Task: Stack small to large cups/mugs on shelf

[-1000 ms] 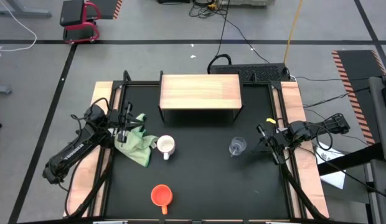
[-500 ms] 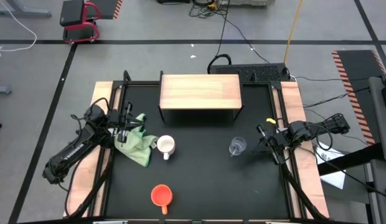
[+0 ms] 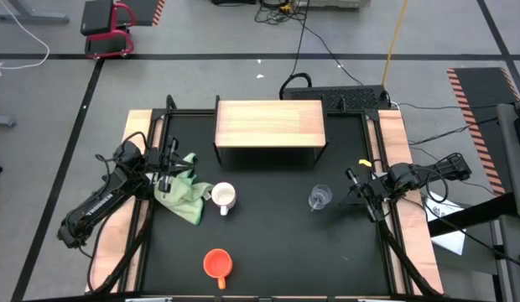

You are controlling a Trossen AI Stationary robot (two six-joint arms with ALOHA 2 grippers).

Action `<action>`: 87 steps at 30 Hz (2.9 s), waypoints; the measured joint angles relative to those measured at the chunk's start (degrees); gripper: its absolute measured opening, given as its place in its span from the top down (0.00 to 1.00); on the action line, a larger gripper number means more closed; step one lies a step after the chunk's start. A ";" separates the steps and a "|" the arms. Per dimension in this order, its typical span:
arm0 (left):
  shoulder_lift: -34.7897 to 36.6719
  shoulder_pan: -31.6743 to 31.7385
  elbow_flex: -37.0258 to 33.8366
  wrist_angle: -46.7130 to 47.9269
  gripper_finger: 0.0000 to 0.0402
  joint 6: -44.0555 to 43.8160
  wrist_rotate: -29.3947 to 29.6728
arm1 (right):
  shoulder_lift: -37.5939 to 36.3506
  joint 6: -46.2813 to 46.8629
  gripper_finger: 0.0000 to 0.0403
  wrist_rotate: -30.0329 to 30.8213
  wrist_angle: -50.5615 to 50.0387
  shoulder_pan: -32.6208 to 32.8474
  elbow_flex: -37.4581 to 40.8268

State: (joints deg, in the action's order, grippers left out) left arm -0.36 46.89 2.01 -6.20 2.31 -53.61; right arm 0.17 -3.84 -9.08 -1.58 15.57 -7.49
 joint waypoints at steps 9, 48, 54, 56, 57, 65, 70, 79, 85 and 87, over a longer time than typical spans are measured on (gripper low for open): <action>0.00 -0.01 0.00 0.02 0.92 -0.01 -0.02 | 0.00 0.00 1.00 0.00 0.02 0.02 -0.02; -0.01 0.00 0.01 0.01 0.92 -0.01 -0.01 | 0.00 0.01 1.00 0.00 0.02 0.02 0.00; -0.02 0.00 0.00 0.01 0.92 0.00 -0.01 | 0.00 0.00 1.00 0.00 0.02 0.00 0.00; 0.00 0.00 0.01 0.01 0.92 0.00 -0.01 | 0.02 0.00 1.00 0.00 0.02 0.00 0.00; -0.01 -0.01 0.01 0.02 0.92 -0.01 -0.02 | 0.02 0.00 1.00 0.00 0.02 0.02 -0.01; -0.02 -0.02 0.01 -1.47 0.92 -0.81 1.39 | 0.01 0.10 1.00 0.00 0.03 0.02 -0.02; -0.01 -0.02 0.01 -1.44 0.92 -1.51 1.38 | 0.02 0.02 1.00 0.00 0.04 0.02 0.00; -0.02 -0.02 0.01 -1.40 0.92 -4.46 1.34 | 0.01 -1.87 1.00 0.00 0.04 0.02 -0.01; -0.02 -0.02 0.01 -1.39 0.92 -6.03 1.31 | 0.00 -1.42 1.00 0.00 0.04 0.02 0.00; -0.02 -0.02 0.01 -1.40 0.92 -6.94 1.31 | 0.02 -1.40 1.00 0.00 0.04 0.00 0.00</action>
State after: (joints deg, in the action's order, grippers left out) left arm -0.38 46.87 2.02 -7.60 -4.63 -52.29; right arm 0.19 -5.23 -9.08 -1.54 15.57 -7.49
